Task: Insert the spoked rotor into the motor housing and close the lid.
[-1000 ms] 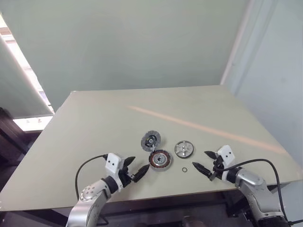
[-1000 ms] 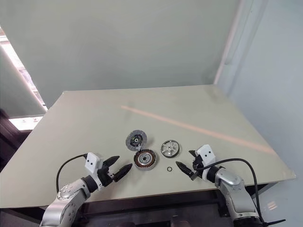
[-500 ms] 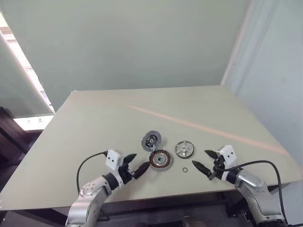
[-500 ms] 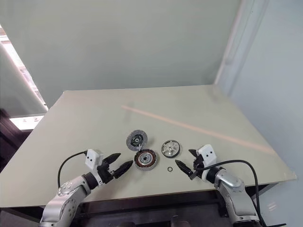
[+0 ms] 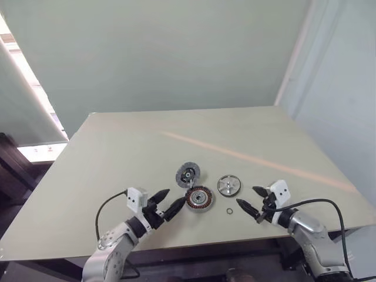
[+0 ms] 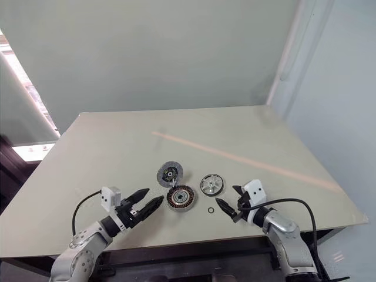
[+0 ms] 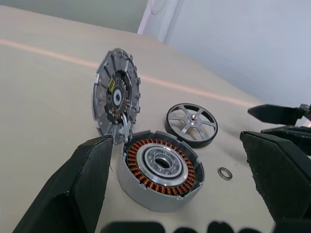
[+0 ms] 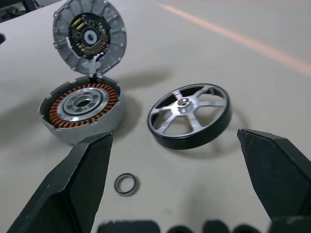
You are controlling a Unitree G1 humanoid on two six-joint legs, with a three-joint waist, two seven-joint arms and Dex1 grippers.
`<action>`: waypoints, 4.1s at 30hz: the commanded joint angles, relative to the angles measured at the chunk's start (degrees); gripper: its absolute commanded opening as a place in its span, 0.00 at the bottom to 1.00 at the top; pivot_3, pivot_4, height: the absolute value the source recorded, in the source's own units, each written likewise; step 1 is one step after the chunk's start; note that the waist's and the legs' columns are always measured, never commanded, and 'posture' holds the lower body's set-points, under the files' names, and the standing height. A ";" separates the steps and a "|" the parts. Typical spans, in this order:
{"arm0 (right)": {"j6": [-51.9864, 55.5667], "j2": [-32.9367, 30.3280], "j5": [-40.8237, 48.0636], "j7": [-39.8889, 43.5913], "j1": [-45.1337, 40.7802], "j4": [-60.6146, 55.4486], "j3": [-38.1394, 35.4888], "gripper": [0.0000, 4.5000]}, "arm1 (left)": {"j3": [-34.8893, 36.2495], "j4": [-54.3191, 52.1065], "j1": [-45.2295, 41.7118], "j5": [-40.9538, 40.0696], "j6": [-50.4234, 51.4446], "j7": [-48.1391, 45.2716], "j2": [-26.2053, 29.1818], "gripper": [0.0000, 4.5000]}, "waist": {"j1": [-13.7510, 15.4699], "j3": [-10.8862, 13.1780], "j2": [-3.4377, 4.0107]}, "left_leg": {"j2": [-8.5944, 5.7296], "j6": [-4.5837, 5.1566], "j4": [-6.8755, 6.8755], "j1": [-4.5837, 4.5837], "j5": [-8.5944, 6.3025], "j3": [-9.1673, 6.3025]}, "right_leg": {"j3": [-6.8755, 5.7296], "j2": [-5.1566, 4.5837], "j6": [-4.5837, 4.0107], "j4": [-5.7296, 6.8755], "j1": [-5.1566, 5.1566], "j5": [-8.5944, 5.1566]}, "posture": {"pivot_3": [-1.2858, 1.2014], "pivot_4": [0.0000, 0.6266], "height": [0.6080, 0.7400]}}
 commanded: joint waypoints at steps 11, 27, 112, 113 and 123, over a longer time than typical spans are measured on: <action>2.40 4.63 9.49 -2.09 -2.83 -6.02 -5.65 1.00 | 0.42 -7.17 0.54 -1.76 3.27 0.87 1.62 0.99 | -0.04 0.00 0.00 | 0.01 0.00 -0.06 -0.03 0.00 -0.01 | 0.01 0.01 0.00 0.00 -0.03 0.00 | 0.52 0.00 1.00; 5.83 -3.81 0.61 1.44 -0.08 -6.47 3.80 1.00 | -3.25 -12.41 7.35 0.58 4.17 -3.33 9.68 0.99 | -0.04 0.03 0.04 | 0.02 -0.03 -0.08 -0.09 -0.02 0.06 | 0.02 -0.04 -0.01 -0.03 -0.19 -0.01 | 0.52 0.00 1.00; 22.44 5.86 -6.18 -6.14 -11.04 -10.41 12.70 0.18 | -5.95 6.52 3.05 10.91 -18.07 -10.28 9.57 1.00 | -0.03 0.00 0.03 | 0.04 0.00 -0.06 -0.10 0.00 0.10 | 0.03 -0.01 0.00 0.05 -0.21 0.00 | 0.52 0.00 1.00; 22.30 6.31 -6.36 -6.51 -11.50 -10.00 12.98 0.18 | -5.93 6.48 3.04 10.89 -18.06 -10.21 9.61 1.00 | -0.03 0.00 0.03 | 0.04 0.00 -0.06 -0.10 0.00 0.10 | 0.03 -0.01 0.00 0.05 -0.21 0.00 | 0.52 0.00 1.00; 17.17 11.29 -8.44 -8.03 -15.23 -1.85 16.21 0.18 | -5.82 6.63 2.42 11.19 -19.17 -9.14 9.56 1.00 | -0.05 -0.01 0.03 | 0.04 0.00 -0.08 -0.11 0.00 0.09 | 0.02 -0.01 0.00 0.05 -0.22 0.00 | 0.52 0.00 1.00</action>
